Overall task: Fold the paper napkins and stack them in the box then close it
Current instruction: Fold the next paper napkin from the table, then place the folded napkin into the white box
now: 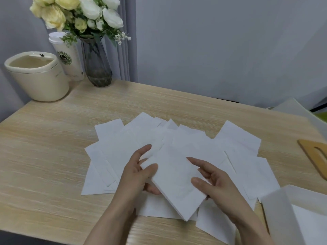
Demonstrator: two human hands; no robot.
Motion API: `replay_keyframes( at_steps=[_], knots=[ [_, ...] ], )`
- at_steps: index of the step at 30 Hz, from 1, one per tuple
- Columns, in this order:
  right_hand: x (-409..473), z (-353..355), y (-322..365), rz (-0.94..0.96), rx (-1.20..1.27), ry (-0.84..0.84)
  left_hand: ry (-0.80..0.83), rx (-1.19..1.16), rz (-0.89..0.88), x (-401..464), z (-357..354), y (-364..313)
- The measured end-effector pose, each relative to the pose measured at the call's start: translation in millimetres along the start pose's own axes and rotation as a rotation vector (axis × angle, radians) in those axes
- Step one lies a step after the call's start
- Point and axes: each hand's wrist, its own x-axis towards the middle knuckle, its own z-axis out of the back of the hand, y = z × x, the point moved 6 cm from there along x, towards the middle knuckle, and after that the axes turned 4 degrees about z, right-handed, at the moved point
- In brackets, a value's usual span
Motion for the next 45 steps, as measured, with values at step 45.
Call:
replay_keyframes(
  at_steps=[45],
  knots=[
    [-196.6,223.9,-8.4,0.012,-0.384,-0.933,0.329,0.567,-0.309,-87.1,-252.4,61.6]
  ],
)
